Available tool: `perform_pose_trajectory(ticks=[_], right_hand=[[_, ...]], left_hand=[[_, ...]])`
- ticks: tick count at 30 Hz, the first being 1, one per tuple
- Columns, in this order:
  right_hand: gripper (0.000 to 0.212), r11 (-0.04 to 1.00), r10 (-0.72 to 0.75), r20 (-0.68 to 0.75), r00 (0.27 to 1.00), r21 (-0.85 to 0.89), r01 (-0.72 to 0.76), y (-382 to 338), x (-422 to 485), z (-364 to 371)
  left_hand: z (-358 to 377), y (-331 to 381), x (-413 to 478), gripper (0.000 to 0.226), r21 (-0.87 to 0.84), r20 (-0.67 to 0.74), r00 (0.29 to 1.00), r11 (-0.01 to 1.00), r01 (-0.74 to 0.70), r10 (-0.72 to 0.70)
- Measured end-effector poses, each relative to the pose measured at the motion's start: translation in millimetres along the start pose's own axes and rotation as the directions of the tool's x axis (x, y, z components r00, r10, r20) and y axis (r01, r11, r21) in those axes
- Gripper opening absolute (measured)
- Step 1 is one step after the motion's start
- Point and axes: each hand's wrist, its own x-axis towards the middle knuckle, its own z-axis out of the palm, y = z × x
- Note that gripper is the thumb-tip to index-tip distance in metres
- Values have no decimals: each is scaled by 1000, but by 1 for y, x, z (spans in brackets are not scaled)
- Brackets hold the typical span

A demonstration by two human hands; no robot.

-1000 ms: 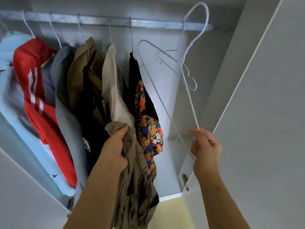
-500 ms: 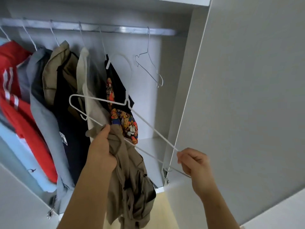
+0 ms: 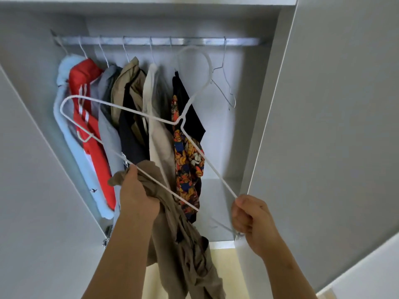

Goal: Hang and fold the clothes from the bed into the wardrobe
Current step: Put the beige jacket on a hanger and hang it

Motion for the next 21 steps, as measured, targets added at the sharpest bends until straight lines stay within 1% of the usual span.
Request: perform_pose_trajectory(ticks=[1, 3, 5, 6, 8, 10, 11, 13, 15, 17, 18, 19, 21], right_hand=[[34, 999, 30, -13, 999, -16, -30, 1, -1, 0], [33, 990, 102, -26, 994, -96, -104, 0, -3, -1], [29, 962, 209, 3, 978, -178, -205, -2, -2, 2], [23, 948, 269, 21, 963, -180, -261, -5, 0, 5], [15, 925, 366, 55, 929, -130, -357, -10, 6, 14], [31, 917, 399, 84, 913, -39, -397, -14, 13, 23], [37, 918, 392, 82, 916, 38, -396, -14, 17, 28], [40, 911, 371, 48, 928, 175, -373, -16, 24, 34], [38, 896, 346, 5, 938, 294, -332, -16, 31, 38], [31, 858, 315, -46, 948, 441, -264, -14, 38, 41], [29, 846, 305, -80, 949, 480, -231, -14, 41, 42], [30, 851, 296, -117, 948, 483, -206, -14, 44, 43], [37, 888, 271, -174, 947, 425, -177, -13, 49, 46]], left_hand=[[1, 1, -3, 49, 18, 4, 1000, 1000, -24, 24], [8, 4, -7, 35, 179, -17, 996, 980, -83, 87], [12, 9, -7, 29, 292, 8, 990, 946, -140, 144], [14, 11, -8, 32, 344, 54, 985, 923, -170, 162], [12, 13, -9, 33, 447, 135, 980, 874, -192, 146], [7, 14, -12, 22, 517, 158, 978, 833, -198, 135], [5, 15, -13, 17, 540, 181, 975, 815, -209, 130], [1, 18, -13, 16, 576, 212, 970, 788, -219, 115], [-2, 23, -10, 18, 624, 219, 969, 748, -227, 112], [-4, 27, -8, 21, 687, 227, 968, 686, -238, 108], [-5, 29, -8, 22, 716, 223, 968, 655, -242, 113], [-6, 29, -7, 22, 743, 213, 968, 622, -247, 131], [-9, 30, -6, 19, 800, 182, 962, 538, -264, 202]])
